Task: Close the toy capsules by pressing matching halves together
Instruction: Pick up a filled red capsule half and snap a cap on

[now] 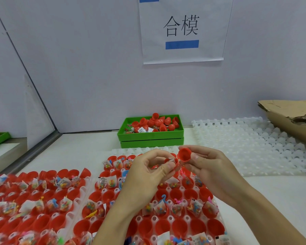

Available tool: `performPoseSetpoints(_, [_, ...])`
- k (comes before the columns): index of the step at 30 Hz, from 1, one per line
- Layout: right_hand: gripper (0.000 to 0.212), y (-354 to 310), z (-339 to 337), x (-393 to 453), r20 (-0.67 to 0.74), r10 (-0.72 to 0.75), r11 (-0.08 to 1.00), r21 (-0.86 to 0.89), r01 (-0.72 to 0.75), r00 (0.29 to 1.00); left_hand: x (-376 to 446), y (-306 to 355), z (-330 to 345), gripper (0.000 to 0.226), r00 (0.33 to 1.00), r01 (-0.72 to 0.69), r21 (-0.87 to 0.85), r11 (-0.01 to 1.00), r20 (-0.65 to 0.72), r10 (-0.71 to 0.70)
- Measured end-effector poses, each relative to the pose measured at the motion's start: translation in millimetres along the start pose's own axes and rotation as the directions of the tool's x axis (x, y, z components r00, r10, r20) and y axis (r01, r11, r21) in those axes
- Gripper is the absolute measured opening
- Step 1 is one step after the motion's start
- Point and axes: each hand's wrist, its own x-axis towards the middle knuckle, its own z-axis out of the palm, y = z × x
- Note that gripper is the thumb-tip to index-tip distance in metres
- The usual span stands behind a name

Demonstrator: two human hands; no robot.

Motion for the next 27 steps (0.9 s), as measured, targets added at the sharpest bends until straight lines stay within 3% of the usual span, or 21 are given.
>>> performPoseSetpoints(3, [0.029,0.1,-0.7,-1.8,0.018,-0.037,0.995,-0.094,0.039,0.999,0.3,-0.4,0.2,0.007,1.000,-0.002,0.033,0.999,-0.028,0.003])
performPoseSetpoints(7, [0.033,-3.8,-0.6,-6.8,0.090,-0.151,0.889,-0.424,0.175,0.984,-0.1,-2.5,-1.2,0.004,0.999,0.016,0.115,0.993,-0.042,-0.012])
performPoseSetpoints(13, [0.036,-4.5,9.0,-9.4,0.142,-0.234,0.758,-0.593,0.272,0.962,-1.5,-4.1,0.2,0.013,0.997,0.030,0.312,0.950,-0.081,-0.005])
performPoseSetpoints(21, [0.032,-3.7,11.8,-9.0,0.066,-0.257,0.775,-0.582,0.247,0.964,-4.6,0.3,10.2,0.019,0.988,0.009,0.293,0.956,-0.148,0.036])
performPoseSetpoints(27, [0.033,-4.5,12.7,-9.5,0.036,-0.277,0.816,-0.519,0.254,0.960,-4.2,-0.8,14.2,0.019,0.963,-0.083,0.361,0.929,-0.209,0.168])
